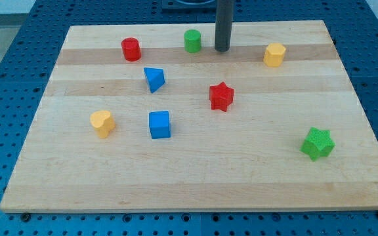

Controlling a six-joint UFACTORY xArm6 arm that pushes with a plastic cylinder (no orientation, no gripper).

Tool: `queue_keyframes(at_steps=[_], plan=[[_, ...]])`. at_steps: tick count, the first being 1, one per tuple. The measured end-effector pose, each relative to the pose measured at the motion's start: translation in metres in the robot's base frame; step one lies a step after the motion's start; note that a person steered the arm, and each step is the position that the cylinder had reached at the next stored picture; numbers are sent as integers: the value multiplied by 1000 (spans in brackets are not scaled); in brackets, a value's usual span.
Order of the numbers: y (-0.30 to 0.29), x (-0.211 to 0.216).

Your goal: Move the blue triangle closer to the red circle

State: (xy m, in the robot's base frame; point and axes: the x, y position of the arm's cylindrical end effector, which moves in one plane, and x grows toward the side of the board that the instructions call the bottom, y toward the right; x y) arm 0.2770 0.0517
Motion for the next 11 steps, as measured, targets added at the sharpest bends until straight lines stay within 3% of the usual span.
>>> queue_keyframes(at_steps=[1,2,5,8,11], plan=[[-17,12],[-75,62],[-84,114],[-148,114],[-129,116]])
